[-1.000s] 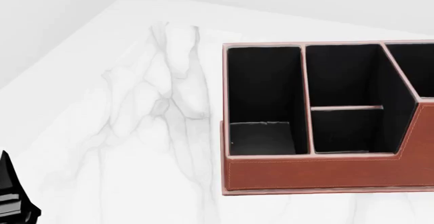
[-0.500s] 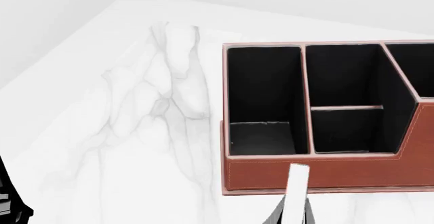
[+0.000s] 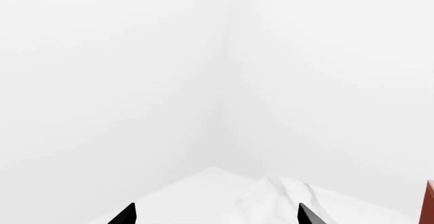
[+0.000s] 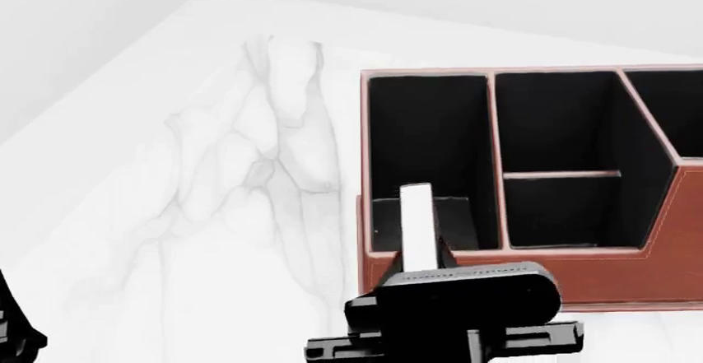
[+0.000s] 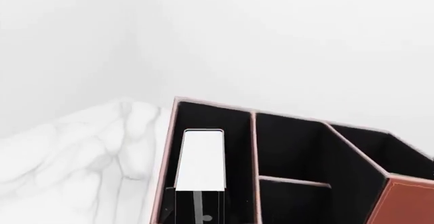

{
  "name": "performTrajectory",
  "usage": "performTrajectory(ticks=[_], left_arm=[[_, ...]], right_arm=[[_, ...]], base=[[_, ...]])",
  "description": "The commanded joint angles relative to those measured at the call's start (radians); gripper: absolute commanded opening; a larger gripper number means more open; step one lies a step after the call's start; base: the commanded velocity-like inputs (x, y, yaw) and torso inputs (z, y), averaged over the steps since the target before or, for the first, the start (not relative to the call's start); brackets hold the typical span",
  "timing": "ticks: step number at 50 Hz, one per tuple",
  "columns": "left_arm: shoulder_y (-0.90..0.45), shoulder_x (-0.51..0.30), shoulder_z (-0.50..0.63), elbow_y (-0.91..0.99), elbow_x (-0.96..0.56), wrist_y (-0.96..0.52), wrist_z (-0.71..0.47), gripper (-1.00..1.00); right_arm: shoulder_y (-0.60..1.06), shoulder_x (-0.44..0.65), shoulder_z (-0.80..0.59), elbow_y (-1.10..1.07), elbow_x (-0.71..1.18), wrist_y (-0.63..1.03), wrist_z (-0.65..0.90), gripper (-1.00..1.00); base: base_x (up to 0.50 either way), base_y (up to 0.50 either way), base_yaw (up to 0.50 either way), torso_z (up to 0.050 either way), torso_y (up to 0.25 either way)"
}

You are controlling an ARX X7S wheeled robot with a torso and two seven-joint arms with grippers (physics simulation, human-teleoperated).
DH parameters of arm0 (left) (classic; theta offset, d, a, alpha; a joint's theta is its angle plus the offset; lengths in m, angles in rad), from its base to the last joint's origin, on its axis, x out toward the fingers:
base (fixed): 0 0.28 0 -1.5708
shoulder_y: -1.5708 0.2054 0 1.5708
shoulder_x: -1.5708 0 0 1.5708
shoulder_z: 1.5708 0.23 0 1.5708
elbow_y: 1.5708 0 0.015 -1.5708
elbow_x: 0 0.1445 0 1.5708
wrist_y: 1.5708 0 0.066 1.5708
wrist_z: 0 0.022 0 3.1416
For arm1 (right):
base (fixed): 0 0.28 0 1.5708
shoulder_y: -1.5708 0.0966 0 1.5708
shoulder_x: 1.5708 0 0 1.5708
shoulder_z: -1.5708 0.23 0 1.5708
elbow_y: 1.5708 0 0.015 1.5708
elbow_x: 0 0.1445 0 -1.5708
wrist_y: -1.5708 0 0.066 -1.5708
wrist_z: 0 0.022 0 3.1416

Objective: Pick up the book and place it in the left compartment of the caddy.

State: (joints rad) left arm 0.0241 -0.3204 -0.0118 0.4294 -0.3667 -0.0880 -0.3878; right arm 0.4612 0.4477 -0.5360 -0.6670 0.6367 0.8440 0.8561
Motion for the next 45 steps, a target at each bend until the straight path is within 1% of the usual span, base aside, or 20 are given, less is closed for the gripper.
performTrajectory(ticks=[1, 8, 11, 14, 21, 23, 31, 34, 35, 45], left_arm=[[0.023, 0.02, -0.033, 0.026, -0.001, -0.002, 0.036, 1.0], [0.036, 0.017, -0.043, 0.035, -0.013, 0.005, 0.033, 1.0], [0.038, 0.016, -0.044, 0.037, -0.015, 0.005, 0.032, 1.0], [0.041, 0.017, -0.04, 0.039, -0.012, 0.011, 0.032, 1.0], [0.038, 0.017, -0.035, 0.034, -0.01, 0.011, 0.029, 1.0], [0.038, 0.017, -0.032, 0.035, -0.007, 0.011, 0.028, 1.0], [0.04, 0.014, -0.033, 0.035, -0.014, 0.014, 0.028, 1.0], [0.041, 0.013, -0.035, 0.036, -0.017, 0.015, 0.026, 1.0], [0.043, 0.013, -0.035, 0.037, -0.018, 0.015, 0.026, 1.0], [0.043, 0.01, -0.034, 0.038, -0.02, 0.017, 0.023, 1.0]], right_arm=[[0.17, -0.031, 0.133, -0.014, 0.088, 0.172, -0.084, -1.0], [0.251, -0.049, 0.171, 0.041, 0.134, 0.22, -0.093, -1.0], [0.265, -0.053, 0.19, 0.076, 0.147, 0.209, -0.113, -1.0], [0.288, -0.053, 0.184, 0.118, 0.138, 0.183, -0.149, -1.0], [0.353, -0.058, 0.185, 0.174, 0.15, 0.181, -0.194, -1.0], [0.366, -0.065, 0.192, 0.215, 0.156, 0.143, -0.243, -1.0], [0.375, -0.084, 0.159, 0.333, 0.114, 0.061, -0.322, -1.0], [0.377, -0.095, 0.163, 0.376, 0.123, 0.05, -0.342, -1.0], [0.38, -0.099, 0.171, 0.386, 0.141, 0.075, -0.333, -1.0], [0.378, -0.096, 0.163, 0.387, 0.135, 0.063, -0.339, -1.0]], base=[[0.0, 0.0, 0.0, 0.0, 0.0], [0.0, 0.0, 0.0, 0.0, 0.001], [0.0, 0.0, 0.0, 0.0, 0.0], [0.0, 0.0, 0.0, 0.0, 0.003], [0.0, 0.0, 0.0, 0.002, 0.002], [0.0, 0.0, 0.0, 0.0, 0.0], [0.0, 0.0, 0.0, 0.0, 0.001], [0.0, 0.0, 0.0, 0.0, 0.0], [0.0, 0.0, 0.0, 0.0, 0.0], [0.0, 0.0, 0.0, 0.0, 0.002]])
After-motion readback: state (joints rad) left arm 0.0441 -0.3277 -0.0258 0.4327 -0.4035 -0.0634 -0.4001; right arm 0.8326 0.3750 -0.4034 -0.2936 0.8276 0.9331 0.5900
